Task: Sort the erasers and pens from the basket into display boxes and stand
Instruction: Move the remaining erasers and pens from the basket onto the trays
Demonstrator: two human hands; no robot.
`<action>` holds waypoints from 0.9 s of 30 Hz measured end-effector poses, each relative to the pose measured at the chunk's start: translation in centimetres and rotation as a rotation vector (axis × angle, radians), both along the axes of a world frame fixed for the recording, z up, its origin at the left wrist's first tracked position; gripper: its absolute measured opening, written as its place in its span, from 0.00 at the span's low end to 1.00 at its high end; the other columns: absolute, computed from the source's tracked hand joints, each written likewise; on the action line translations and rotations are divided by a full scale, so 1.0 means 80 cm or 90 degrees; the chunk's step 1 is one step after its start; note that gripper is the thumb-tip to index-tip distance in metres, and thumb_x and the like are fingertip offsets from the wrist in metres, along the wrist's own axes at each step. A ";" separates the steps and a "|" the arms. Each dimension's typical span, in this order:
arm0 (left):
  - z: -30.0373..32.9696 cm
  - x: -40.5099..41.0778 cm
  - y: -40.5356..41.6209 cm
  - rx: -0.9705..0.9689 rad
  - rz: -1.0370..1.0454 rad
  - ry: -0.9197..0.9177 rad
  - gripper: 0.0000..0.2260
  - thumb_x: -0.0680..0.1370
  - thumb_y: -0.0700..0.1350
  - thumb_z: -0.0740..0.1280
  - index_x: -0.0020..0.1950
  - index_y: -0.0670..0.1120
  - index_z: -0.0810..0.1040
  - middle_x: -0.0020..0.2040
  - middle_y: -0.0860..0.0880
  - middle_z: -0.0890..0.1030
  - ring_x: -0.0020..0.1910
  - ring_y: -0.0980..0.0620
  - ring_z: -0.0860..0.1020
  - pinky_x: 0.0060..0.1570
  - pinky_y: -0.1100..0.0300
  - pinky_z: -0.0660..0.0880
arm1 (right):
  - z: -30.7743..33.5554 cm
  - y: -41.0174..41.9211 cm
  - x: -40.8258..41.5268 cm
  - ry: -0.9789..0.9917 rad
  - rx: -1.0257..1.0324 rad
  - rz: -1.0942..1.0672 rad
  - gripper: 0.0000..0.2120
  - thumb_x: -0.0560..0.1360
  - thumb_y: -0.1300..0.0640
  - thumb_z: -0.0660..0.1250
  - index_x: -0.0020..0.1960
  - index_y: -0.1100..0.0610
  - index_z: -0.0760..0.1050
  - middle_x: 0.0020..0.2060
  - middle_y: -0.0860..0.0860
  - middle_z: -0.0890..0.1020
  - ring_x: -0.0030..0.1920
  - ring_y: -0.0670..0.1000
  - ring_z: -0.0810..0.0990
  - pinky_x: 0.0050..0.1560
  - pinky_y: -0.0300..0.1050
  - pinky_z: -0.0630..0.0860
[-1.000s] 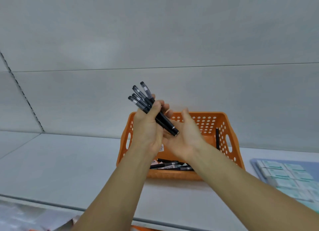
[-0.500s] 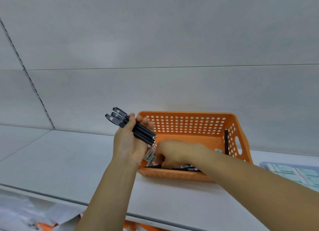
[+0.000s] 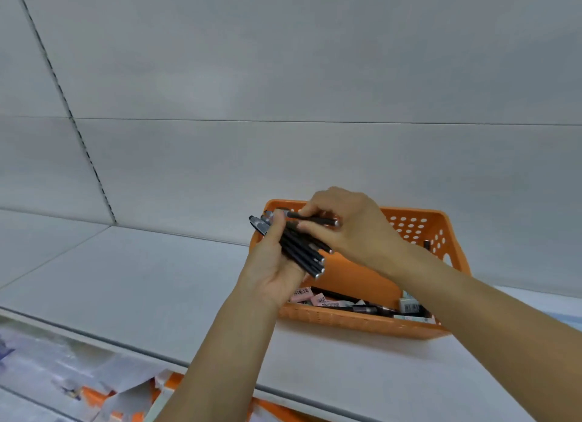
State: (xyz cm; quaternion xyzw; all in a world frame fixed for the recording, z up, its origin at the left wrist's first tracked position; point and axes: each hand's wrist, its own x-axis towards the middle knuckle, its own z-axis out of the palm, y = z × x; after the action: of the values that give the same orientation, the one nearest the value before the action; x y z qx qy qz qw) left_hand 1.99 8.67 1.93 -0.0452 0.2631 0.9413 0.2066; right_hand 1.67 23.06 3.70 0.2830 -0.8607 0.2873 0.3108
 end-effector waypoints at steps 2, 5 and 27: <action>-0.001 -0.002 -0.001 0.009 0.037 -0.013 0.12 0.81 0.44 0.63 0.58 0.37 0.77 0.54 0.37 0.82 0.51 0.42 0.83 0.47 0.46 0.81 | -0.006 0.002 0.006 -0.043 0.000 0.011 0.12 0.76 0.44 0.64 0.50 0.50 0.81 0.47 0.44 0.81 0.52 0.46 0.77 0.53 0.47 0.75; -0.004 -0.007 -0.007 -0.018 0.093 -0.030 0.08 0.81 0.40 0.62 0.54 0.37 0.77 0.47 0.39 0.84 0.46 0.46 0.83 0.46 0.47 0.80 | -0.010 0.011 0.014 -0.235 -0.158 0.004 0.19 0.79 0.41 0.55 0.50 0.50 0.80 0.47 0.45 0.81 0.51 0.45 0.78 0.53 0.42 0.73; -0.013 0.003 -0.014 -0.060 0.084 -0.004 0.06 0.81 0.40 0.62 0.50 0.40 0.78 0.39 0.45 0.81 0.39 0.50 0.81 0.43 0.51 0.79 | -0.048 0.059 0.002 -0.513 0.181 -0.136 0.09 0.75 0.54 0.70 0.54 0.48 0.77 0.40 0.45 0.79 0.39 0.45 0.78 0.36 0.39 0.73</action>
State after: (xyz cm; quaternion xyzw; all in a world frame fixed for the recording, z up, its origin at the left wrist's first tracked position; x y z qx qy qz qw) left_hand 2.27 7.57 0.90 -0.0751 0.3029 0.9393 0.1427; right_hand 1.81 27.82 -0.10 0.0980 -0.9685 0.2197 -0.0640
